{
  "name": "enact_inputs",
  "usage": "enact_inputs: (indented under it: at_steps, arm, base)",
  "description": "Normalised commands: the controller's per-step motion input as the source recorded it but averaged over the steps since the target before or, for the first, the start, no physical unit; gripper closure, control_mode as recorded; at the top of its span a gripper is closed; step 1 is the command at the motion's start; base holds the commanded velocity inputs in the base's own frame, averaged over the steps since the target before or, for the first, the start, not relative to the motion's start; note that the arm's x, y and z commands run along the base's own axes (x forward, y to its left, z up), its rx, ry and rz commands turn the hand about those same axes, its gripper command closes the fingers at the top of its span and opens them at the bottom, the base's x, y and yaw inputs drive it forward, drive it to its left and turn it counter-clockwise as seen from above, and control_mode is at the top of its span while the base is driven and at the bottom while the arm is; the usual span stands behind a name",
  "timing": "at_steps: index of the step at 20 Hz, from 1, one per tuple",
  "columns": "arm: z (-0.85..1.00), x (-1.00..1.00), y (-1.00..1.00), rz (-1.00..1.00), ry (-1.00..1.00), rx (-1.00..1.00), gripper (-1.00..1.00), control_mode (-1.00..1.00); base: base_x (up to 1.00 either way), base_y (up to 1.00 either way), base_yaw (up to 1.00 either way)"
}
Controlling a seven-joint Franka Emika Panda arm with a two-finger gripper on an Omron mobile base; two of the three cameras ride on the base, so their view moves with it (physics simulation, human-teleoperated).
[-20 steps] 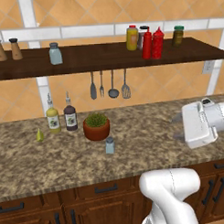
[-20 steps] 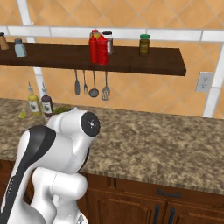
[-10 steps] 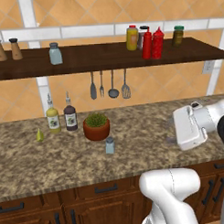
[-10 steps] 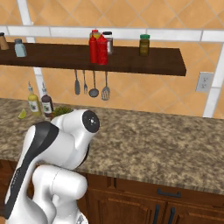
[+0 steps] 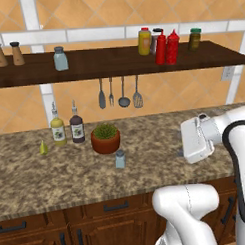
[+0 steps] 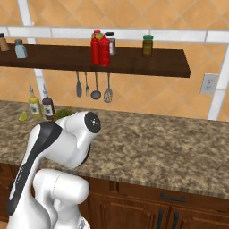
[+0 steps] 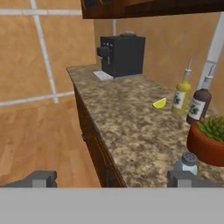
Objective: Put the shaker and condiment bottle from the counter next to their counterparts in the cabinet.
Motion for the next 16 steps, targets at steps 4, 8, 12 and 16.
enact_inputs:
  at_steps: [4, 8, 12, 16]
  arm:
    - [-0.27, 0.19, 0.09, 0.00, 0.00, 0.00, -1.00, -1.00]
    - [-0.32, 0.31, 0.11, 0.00, 0.00, 0.00, -1.00, -1.00]
    - [-0.37, 0.42, 0.15, 0.00, 0.00, 0.00, -1.00, -1.00]
    - [-0.38, 0.35, 0.10, 0.00, 0.00, 0.00, -1.00, -1.00]
  base:
    - [0.00, 0.00, 0.00]
    - [0.00, 0.00, 0.00]
    - [0.00, 0.00, 0.00]
    - [0.00, 0.00, 0.00]
